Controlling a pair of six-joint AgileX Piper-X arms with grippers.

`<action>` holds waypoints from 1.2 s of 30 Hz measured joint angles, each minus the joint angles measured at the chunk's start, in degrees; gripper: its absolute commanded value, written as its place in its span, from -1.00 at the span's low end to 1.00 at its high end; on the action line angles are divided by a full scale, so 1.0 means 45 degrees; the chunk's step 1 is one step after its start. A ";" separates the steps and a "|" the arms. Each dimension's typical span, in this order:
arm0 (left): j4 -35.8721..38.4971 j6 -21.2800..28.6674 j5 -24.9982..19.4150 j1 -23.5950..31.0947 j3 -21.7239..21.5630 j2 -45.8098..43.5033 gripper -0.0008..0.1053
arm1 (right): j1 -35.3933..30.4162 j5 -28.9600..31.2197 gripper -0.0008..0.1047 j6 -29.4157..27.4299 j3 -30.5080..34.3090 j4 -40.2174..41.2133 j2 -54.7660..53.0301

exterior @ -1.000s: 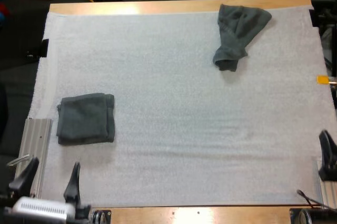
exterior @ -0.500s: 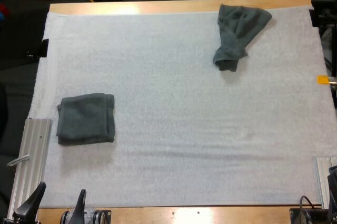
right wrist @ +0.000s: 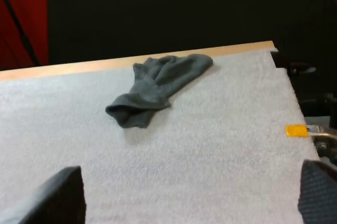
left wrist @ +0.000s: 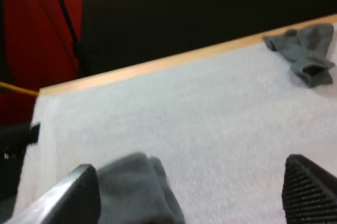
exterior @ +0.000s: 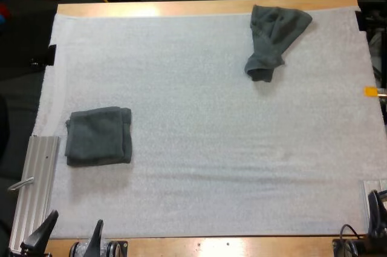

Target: Pick towel from pile, fold and stack

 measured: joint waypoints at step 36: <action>-0.3403 0.0316 -0.0040 0.0000 0.6006 0.0071 0.32 | 0.0000 0.0000 0.52 -0.0054 0.6011 -0.2222 0.0047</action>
